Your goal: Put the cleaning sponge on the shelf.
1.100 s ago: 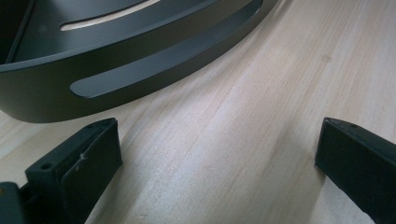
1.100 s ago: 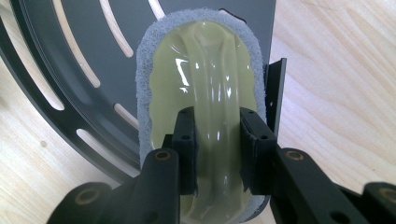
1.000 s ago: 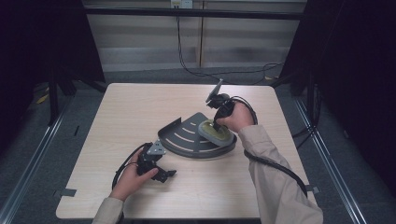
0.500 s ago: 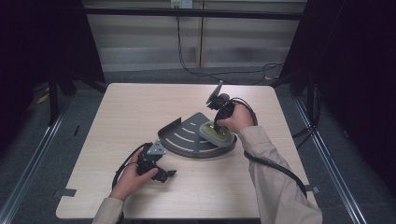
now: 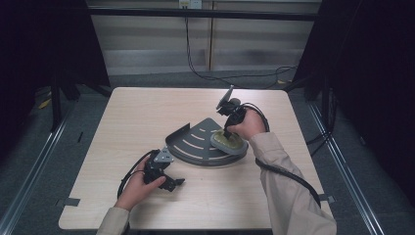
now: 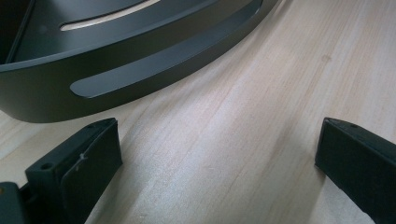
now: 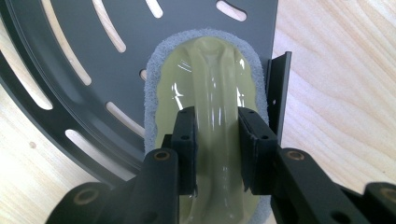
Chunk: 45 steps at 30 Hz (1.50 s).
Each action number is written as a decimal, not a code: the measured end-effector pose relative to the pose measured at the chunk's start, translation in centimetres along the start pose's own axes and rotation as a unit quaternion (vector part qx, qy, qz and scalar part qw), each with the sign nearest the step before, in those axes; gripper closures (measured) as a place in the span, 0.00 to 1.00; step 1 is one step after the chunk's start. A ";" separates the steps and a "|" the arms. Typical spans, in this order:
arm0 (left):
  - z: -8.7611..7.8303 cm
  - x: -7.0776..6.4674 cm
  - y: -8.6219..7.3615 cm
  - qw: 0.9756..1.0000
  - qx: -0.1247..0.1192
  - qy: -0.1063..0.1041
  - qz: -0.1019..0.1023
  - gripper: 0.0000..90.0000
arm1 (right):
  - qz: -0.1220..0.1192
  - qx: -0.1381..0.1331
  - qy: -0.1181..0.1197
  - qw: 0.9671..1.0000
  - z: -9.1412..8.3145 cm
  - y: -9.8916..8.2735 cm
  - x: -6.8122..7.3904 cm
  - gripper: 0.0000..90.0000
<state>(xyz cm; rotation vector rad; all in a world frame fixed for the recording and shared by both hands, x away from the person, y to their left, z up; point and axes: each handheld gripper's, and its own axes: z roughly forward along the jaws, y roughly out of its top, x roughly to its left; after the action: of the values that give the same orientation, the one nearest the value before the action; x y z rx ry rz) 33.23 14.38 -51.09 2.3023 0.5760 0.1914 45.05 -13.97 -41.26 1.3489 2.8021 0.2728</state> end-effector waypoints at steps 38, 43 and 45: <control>0.0 0.0 0.0 1.000 0.000 0.000 0.000 0.00 | 0.000 -0.008 -0.003 1.000 0.6 -0.3 0.4 0.78; 0.0 0.0 0.0 1.000 0.000 0.000 0.000 0.00 | 0.010 -0.009 0.000 1.000 0.7 -0.2 0.3 0.78; 0.0 0.0 0.0 1.000 0.000 0.000 0.000 0.00 | 0.012 -0.017 0.001 1.000 0.9 -0.2 0.2 0.78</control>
<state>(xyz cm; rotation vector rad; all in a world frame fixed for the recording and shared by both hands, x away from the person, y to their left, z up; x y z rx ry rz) 33.23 14.38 -51.08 2.3026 0.5762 0.1914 44.86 -13.77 -42.17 1.3770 2.7717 0.3212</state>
